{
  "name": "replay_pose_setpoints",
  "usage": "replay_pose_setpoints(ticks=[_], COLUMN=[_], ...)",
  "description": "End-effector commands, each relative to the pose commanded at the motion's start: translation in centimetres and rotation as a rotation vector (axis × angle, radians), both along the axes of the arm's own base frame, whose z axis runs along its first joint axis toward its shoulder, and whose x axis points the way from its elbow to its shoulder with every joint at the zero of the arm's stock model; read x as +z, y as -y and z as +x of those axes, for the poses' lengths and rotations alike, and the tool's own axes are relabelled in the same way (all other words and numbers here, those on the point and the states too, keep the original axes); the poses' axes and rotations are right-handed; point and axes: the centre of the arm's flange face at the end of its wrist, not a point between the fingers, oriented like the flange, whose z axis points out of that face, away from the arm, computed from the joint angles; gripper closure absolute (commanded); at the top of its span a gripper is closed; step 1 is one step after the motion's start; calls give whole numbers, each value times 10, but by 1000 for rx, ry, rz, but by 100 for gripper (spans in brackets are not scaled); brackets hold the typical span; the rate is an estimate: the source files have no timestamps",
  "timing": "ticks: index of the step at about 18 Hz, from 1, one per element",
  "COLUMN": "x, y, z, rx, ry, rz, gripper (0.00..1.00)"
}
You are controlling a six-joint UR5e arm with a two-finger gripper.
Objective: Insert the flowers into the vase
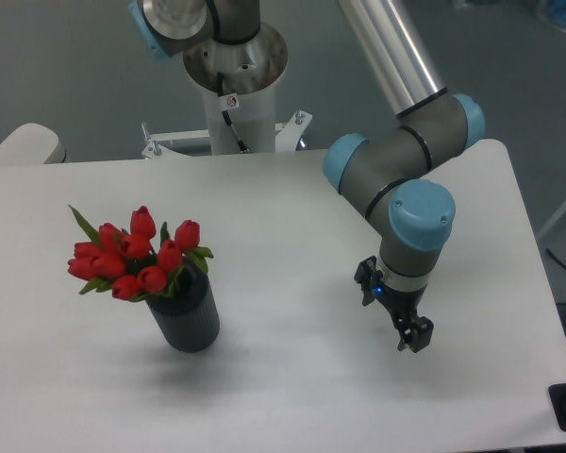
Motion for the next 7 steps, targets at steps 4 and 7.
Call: replay_pose_setpoints(ticks=[4, 7], x=[5, 5], y=[-1, -2], z=[-2, -3], rx=[-1, 0], ry=[-1, -1], rz=[1, 1], gripper=[0, 0])
